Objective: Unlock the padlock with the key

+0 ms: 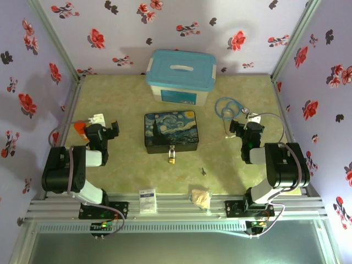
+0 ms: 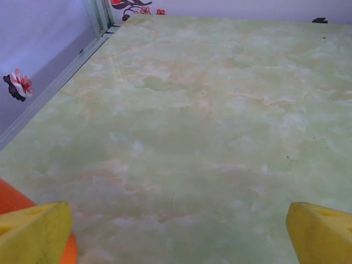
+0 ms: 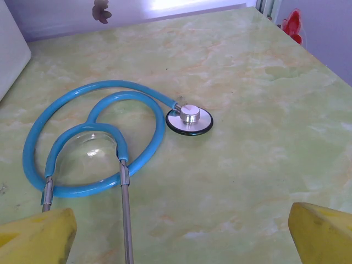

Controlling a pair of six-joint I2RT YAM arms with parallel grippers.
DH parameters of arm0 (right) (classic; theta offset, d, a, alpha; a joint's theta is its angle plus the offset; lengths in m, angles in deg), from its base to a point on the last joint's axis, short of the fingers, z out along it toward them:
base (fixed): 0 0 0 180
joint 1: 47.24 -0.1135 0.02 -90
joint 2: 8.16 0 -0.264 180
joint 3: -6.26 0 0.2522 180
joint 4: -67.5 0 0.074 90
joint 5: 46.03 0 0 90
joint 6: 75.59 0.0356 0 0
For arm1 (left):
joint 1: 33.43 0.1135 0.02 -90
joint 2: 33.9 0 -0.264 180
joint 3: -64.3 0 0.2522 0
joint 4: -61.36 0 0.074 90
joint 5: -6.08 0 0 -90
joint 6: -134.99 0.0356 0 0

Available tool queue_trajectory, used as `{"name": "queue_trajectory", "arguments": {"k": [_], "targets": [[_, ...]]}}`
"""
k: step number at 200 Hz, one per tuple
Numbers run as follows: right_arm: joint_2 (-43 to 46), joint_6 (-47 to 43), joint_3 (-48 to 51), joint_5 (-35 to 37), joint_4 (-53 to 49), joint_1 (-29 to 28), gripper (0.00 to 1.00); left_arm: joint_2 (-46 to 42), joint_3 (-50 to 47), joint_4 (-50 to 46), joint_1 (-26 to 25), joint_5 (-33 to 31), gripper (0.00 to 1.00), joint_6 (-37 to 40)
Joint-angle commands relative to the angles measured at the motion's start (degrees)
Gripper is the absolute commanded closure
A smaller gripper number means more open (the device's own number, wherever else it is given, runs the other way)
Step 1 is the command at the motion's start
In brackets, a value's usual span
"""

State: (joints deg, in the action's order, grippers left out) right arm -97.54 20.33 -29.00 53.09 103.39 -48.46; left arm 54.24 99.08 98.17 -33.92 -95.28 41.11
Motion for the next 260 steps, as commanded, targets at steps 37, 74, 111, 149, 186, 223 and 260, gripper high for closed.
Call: {"name": "queue_trajectory", "arguments": {"k": [37,74,111,149,186,223,260], "targets": [[-0.1,-1.2,-1.0,-0.3,0.8,0.4,0.01,0.4,1.0,1.6,0.2,0.4,0.0,1.1],[-0.1,-1.2,-1.1,-0.2,0.8,0.4,0.01,0.4,1.0,1.6,0.3,0.4,0.0,1.1],[-0.2,-1.2,-1.0,-0.2,0.8,0.4,0.01,0.5,1.0,1.6,0.3,0.4,0.0,1.1],[-0.1,-1.2,-1.1,-0.3,0.8,0.4,0.01,0.4,1.0,1.4,0.3,0.4,0.0,1.1],[-0.1,-1.2,-1.1,-0.3,0.7,0.4,0.01,0.3,1.0,1.4,0.2,0.4,0.0,1.1],[0.0,-1.2,-1.0,-0.4,0.9,0.4,0.01,0.2,0.7,1.9,0.3,0.4,0.0,1.1],[4.2,-2.3,-1.7,-2.8,-3.7,0.3,0.01,-5.1,-1.3,1.0,0.2,0.4,0.0,1.2]]}}
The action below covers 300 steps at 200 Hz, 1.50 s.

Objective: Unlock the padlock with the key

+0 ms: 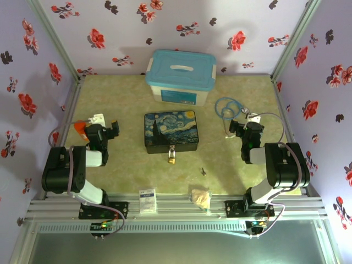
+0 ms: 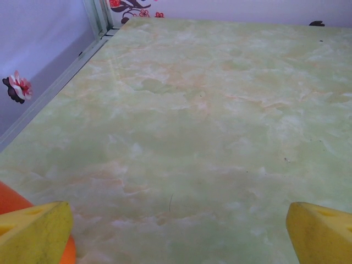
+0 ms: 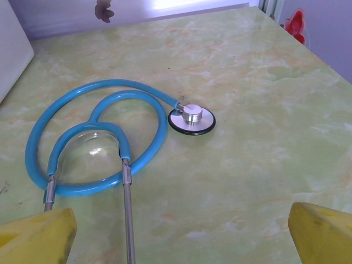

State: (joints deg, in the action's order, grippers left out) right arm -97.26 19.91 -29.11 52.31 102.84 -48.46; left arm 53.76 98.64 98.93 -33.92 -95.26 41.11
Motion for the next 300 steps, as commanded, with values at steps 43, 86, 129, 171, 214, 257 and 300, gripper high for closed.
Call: {"name": "queue_trajectory", "arguments": {"k": [43,86,129,171,214,257,300], "targets": [[15.5,-0.1,-4.3,-2.5,-16.6,0.1,0.01,-18.5,2.9,-15.8,-0.5,-0.3,0.0,0.1],[27.5,15.1,-10.1,-7.3,-36.6,0.2,0.01,-27.8,5.0,-22.9,-0.7,8.1,0.0,-19.8],[29.7,21.2,-10.3,-23.9,-43.5,-0.2,0.05,-27.5,0.8,-16.4,0.0,23.6,0.0,-33.1],[31.3,20.1,-12.9,-14.5,-63.0,-13.4,0.07,-29.5,7.3,-36.6,-13.7,19.6,0.0,-31.0],[32.6,25.5,-11.4,-6.0,-73.4,-30.1,0.17,-30.5,11.7,-50.8,-27.1,12.9,0.0,-32.4],[34.2,37.4,-5.5,-1.8,-73.3,-43.9,0.33,-29.3,12.2,-52.9,-41.2,10.1,0.0,-38.3],[30.6,42.1,-3.9,2.3,-71.8,-52.4,0.47,-29.0,12.4,-51.0,-48.0,5.6,0.01,-41.4]]}}
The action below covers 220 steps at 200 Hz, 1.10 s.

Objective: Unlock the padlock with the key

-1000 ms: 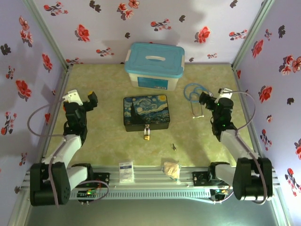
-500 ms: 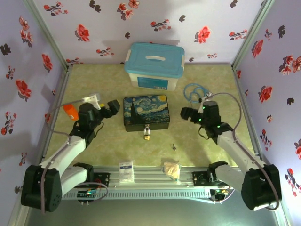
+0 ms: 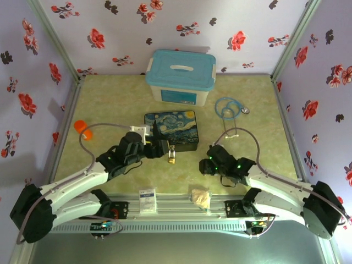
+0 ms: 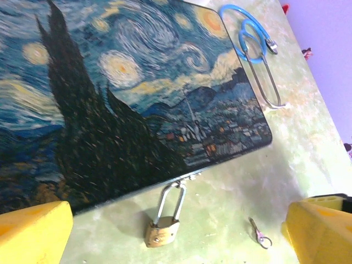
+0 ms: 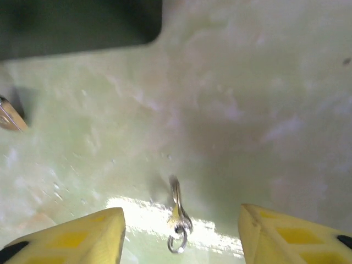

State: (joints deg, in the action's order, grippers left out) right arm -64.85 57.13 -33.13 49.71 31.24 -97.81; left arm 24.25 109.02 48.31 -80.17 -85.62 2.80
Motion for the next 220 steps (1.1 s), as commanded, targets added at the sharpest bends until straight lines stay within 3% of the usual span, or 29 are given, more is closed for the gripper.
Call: {"name": "queue_trajectory", "arguments": {"k": [1,50,110,164,181,220], "targets": [[-2.0,4.8,0.1,5.0,-0.2,-3.2,0.48,0.6,2.1,-0.3,-1.8,-4.0,0.01,-3.1],[-11.0,6.5,-2.0,7.0,1.5,-8.7,0.61,5.9,3.3,2.7,-6.0,-4.1,0.02,-5.6],[-19.4,8.7,-4.9,10.1,-0.2,-13.3,0.75,6.5,3.3,4.6,-6.5,-4.5,0.01,-6.7],[-18.6,9.4,-1.7,9.5,4.7,-13.6,0.9,6.3,3.2,4.5,-6.5,-5.0,0.01,-6.5],[-17.6,9.2,-0.7,9.3,5.2,-13.2,1.0,6.7,3.2,4.8,-6.5,-5.0,0.02,-6.4],[-12.7,6.9,1.0,8.0,4.6,-10.6,1.0,8.1,4.1,5.9,-6.8,-4.3,0.06,-6.4]]}}
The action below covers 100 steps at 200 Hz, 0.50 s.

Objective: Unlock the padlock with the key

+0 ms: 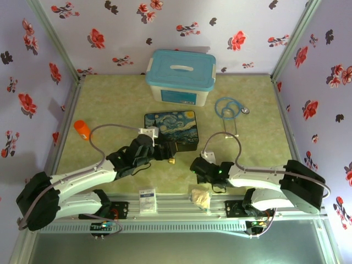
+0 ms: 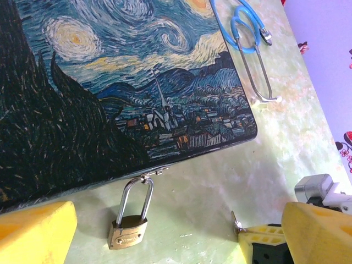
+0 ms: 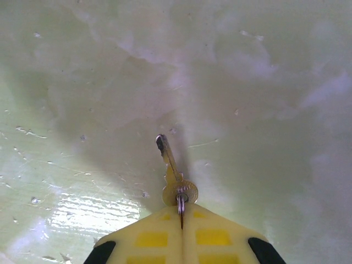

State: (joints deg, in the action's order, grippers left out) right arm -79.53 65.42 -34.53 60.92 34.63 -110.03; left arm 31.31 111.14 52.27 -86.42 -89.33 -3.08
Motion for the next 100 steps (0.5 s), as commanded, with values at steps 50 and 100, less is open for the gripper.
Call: {"name": "queue_trajectory", "arguments": {"k": [50,100], "targets": [[16.1,-6.5,5.1,-4.2,1.5,5.6,1.0,1.9,5.2,1.9,-1.2,0.7,0.09,-0.4],[22.6,-15.8,2.3,-7.0,4.0,6.2,1.0,5.9,8.2,6.3,-1.3,4.2,0.14,-2.2]]}}
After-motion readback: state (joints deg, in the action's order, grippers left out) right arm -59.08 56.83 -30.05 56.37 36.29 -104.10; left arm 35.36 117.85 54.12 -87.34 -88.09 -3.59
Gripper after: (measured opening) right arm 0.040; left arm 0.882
